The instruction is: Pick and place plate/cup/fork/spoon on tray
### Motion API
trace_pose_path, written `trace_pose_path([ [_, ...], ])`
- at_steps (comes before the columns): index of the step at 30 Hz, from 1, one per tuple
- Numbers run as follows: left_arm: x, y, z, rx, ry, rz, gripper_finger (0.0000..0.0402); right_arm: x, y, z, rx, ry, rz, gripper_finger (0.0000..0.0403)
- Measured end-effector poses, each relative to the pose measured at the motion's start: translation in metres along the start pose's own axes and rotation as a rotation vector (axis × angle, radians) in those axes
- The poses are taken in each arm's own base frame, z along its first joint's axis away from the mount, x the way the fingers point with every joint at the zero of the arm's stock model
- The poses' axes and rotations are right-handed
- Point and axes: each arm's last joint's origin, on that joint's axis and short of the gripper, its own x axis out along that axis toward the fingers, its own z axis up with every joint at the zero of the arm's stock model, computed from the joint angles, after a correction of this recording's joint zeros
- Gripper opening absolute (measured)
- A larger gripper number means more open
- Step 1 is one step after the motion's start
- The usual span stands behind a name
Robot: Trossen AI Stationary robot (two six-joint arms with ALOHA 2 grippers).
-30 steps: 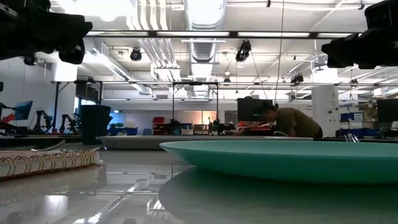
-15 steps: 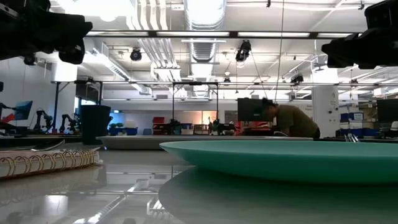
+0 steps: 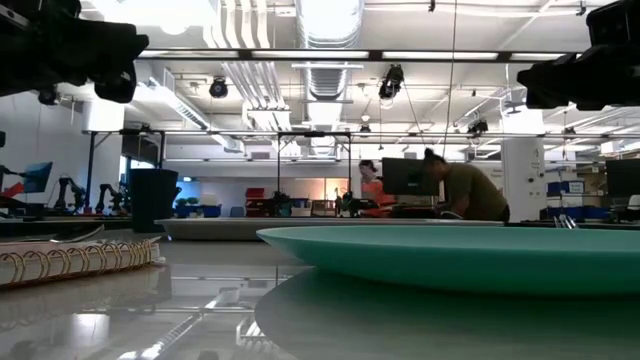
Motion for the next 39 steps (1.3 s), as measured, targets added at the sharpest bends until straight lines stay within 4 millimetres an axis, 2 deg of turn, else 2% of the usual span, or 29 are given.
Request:
trace_pose_path([
  [3, 0.000, 0.000, 0.008, -0.053, -0.083, 0.000, 0.0083, 0.000, -0.001, 0.005, 0.112, -0.054, -0.010, 0.0009],
  [7, -0.003, 0.001, 0.024, -0.363, -0.252, -0.040, 0.0083, -0.002, -0.005, 0.018, 0.442, -0.197, -0.011, 0.0009],
  [11, -0.008, 0.001, 0.039, -0.331, -0.418, -0.062, 0.0083, -0.004, -0.008, 0.028, 0.643, -0.310, 0.015, 0.0009],
  [14, -0.013, 0.001, 0.048, -0.274, -0.519, -0.064, 0.0083, -0.005, -0.008, 0.029, 0.665, -0.317, 0.019, 0.0009],
  [19, -0.017, 0.001, 0.054, -0.275, -0.588, -0.074, 0.0083, -0.002, -0.007, 0.026, 0.669, -0.284, 0.017, 0.0009],
  [30, -0.016, 0.001, 0.053, -0.277, -0.574, -0.072, 0.0083, 0.005, -0.010, 0.018, 0.670, -0.210, -0.141, 0.0009],
  [35, -0.011, 0.001, 0.048, -0.257, -0.513, -0.052, 0.0083, 0.007, -0.013, 0.015, 0.690, -0.188, -0.276, 0.0009],
  [39, -0.005, 0.002, 0.041, -0.190, -0.442, -0.001, 0.0083, 0.011, -0.014, 0.018, 0.690, -0.220, -0.277, 0.0009],
])
